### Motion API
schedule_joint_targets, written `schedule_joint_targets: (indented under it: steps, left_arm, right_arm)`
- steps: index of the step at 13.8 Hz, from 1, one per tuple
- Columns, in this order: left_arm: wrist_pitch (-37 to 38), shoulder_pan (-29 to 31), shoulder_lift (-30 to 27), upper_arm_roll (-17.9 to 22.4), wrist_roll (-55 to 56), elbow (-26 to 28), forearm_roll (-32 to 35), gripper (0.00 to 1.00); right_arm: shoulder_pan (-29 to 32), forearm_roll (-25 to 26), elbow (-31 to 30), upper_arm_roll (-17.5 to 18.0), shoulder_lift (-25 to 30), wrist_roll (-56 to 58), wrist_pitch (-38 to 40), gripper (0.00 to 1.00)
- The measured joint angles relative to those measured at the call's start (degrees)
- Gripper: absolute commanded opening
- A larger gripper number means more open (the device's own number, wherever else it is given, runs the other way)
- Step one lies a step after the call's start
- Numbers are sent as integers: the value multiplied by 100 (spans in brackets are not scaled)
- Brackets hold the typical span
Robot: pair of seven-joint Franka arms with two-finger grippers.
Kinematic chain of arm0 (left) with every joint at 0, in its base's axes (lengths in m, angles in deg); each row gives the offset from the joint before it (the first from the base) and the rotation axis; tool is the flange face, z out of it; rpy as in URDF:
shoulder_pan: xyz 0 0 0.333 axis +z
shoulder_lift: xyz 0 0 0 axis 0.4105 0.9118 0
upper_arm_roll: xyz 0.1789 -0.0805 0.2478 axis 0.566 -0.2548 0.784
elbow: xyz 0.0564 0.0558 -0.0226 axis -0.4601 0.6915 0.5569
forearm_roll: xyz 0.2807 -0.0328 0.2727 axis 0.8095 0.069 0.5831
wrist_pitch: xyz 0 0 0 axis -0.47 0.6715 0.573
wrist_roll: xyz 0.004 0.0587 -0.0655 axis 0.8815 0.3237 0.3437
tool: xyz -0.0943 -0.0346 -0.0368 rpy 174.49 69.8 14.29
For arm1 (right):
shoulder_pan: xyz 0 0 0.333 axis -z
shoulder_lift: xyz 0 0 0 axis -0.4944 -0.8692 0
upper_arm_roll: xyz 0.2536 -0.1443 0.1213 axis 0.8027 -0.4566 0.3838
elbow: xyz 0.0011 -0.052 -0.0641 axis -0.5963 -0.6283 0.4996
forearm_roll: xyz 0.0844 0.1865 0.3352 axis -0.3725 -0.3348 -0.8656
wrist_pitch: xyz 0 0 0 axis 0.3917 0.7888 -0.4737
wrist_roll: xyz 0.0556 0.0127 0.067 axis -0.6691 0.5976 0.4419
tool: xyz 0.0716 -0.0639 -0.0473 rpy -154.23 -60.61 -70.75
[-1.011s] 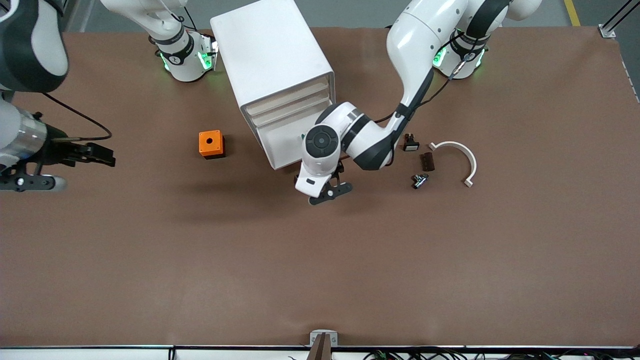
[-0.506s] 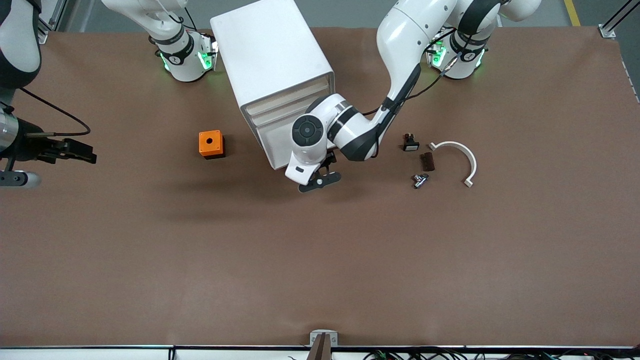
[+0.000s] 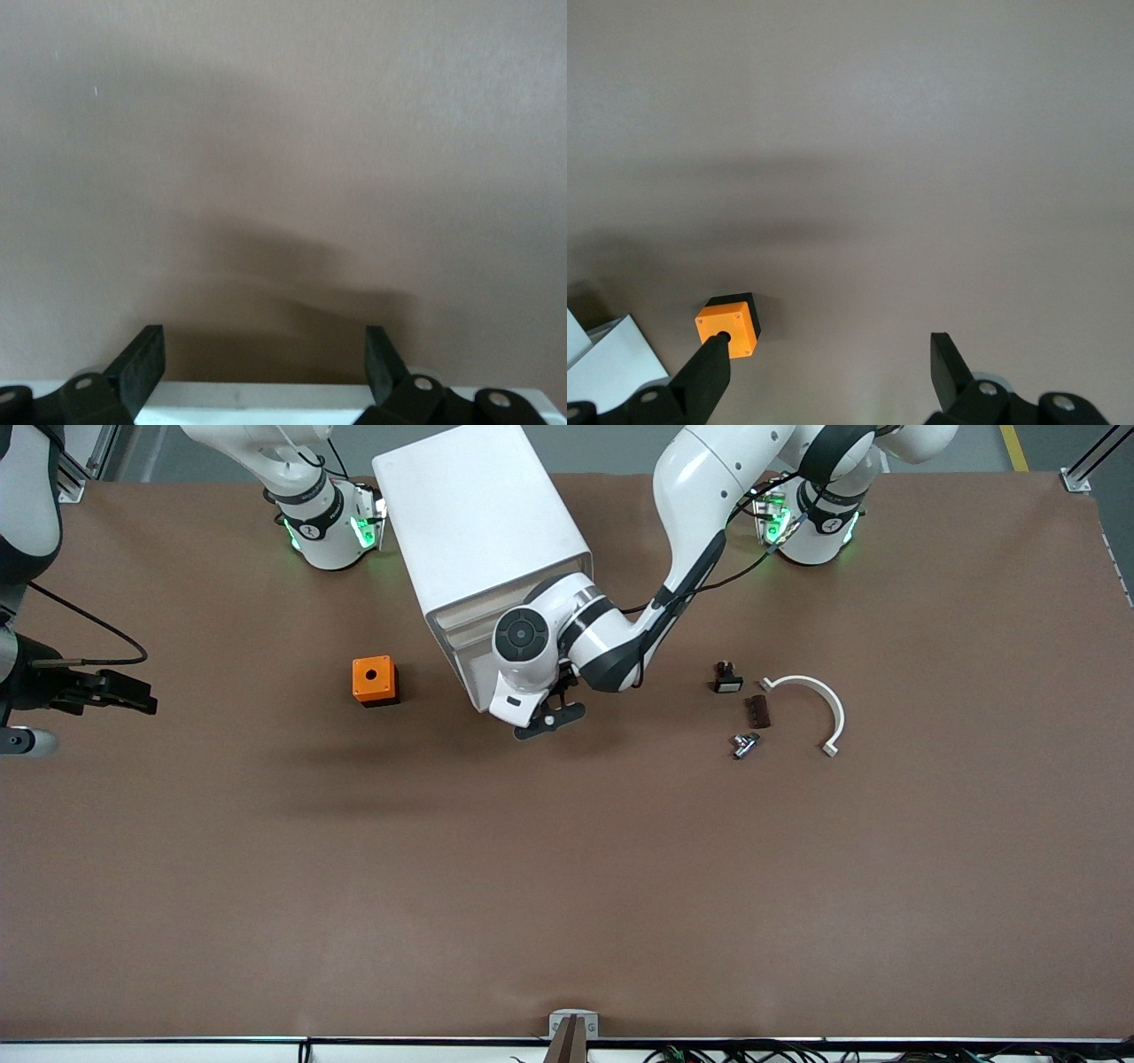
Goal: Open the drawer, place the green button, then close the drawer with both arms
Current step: 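Push the drawer closed with the left gripper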
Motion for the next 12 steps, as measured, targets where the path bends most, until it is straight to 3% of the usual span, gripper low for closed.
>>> schedule_joint_targets:
  steps: [6,12]
  left_arm:
    - [4,-4,-1,-278,619,74,-184,99]
    - [4,-5,0,-360,643,218,-813,99]
  right_arm:
    - [139,45,288,-1,1,8,3,100]
    - [145,44,557,38,51,7,232,100]
